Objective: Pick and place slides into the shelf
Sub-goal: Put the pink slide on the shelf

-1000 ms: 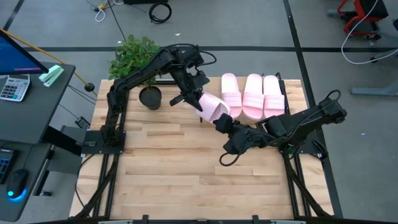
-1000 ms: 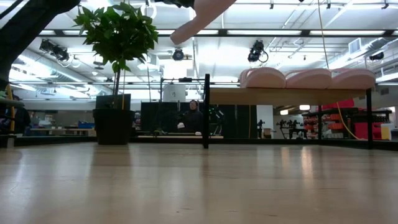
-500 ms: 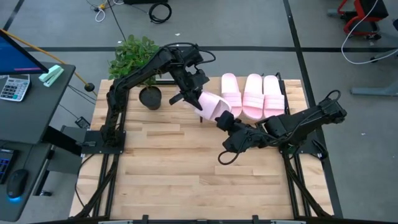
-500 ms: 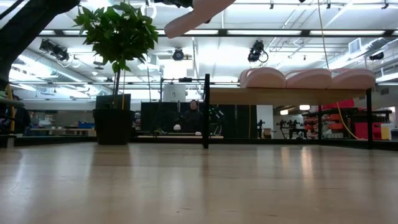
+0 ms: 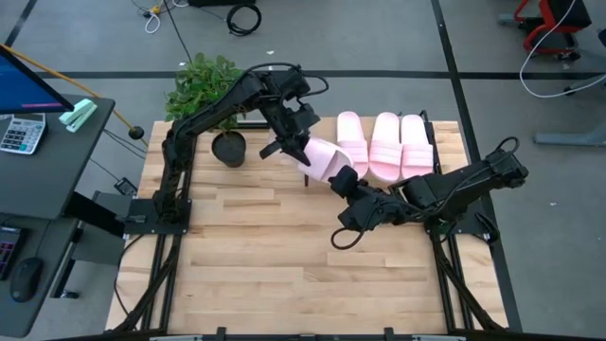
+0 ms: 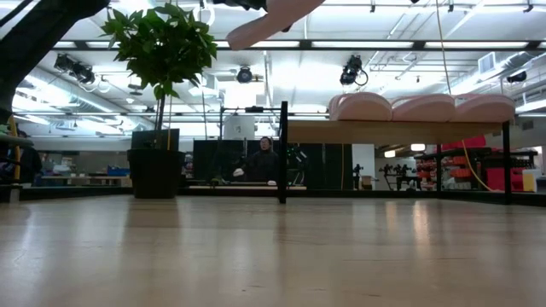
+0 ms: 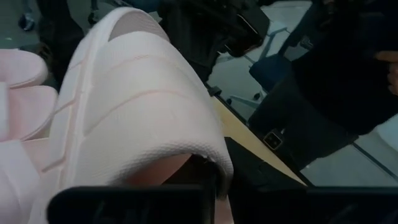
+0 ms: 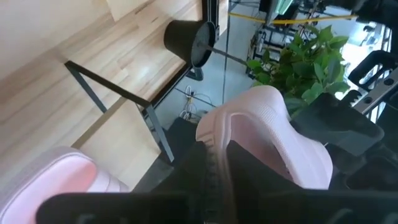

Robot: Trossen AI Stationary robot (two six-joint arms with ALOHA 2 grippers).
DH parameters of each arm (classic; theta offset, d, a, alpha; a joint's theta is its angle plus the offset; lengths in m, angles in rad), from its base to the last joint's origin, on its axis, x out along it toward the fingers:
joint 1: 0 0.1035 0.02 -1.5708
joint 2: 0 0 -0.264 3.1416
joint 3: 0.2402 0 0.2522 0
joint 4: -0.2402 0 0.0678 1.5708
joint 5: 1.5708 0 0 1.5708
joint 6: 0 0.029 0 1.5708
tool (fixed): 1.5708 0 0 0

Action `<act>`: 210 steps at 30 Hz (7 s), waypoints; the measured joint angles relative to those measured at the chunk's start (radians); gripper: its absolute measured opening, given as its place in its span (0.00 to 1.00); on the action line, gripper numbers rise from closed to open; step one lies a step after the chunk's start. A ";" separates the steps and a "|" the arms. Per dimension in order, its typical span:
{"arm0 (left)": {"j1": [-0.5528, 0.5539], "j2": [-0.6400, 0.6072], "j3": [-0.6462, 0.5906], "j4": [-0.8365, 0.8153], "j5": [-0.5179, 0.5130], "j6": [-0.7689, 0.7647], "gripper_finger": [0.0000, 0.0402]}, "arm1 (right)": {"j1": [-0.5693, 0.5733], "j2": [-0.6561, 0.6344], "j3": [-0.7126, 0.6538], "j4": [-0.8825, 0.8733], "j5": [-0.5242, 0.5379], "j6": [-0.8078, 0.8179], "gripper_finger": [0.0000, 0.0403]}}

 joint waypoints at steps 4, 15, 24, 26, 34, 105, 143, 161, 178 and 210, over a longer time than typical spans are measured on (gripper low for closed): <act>0.001 -0.001 0.000 0.065 -0.007 -0.040 0.13 | -0.012 -0.001 0.000 0.001 0.029 0.007 0.11; 0.018 -0.001 0.001 0.216 -0.065 -0.138 0.18 | -0.034 -0.056 0.000 -0.132 0.052 0.160 0.10; 0.041 0.000 0.000 0.341 -0.075 -0.241 0.26 | -0.034 -0.079 0.000 -0.199 0.067 0.213 0.10; 0.045 0.000 0.000 0.345 -0.088 -0.237 0.30 | -0.034 -0.079 0.000 -0.202 0.065 0.232 0.10; 0.050 -0.001 0.000 0.431 -0.133 -0.237 0.43 | -0.075 -0.079 0.002 -0.276 0.070 0.405 0.10; 0.068 -0.216 0.000 0.413 -1.132 -0.233 0.34 | -0.249 0.231 0.000 0.214 0.159 1.766 0.08; 0.084 -0.216 0.000 0.402 -1.132 -0.229 0.31 | -0.292 0.237 0.001 0.015 -0.110 1.664 0.08; 0.090 -0.216 0.000 0.400 -1.132 -0.221 0.29 | -0.291 0.237 0.010 -0.059 -0.184 1.556 0.08; 0.111 -0.216 0.000 0.385 -1.132 -0.225 0.29 | -0.288 0.237 0.185 -0.194 -0.117 1.553 0.07; 0.142 -0.216 0.000 0.378 -1.131 -0.232 0.27 | -0.264 0.235 0.032 -0.139 -0.272 1.745 0.07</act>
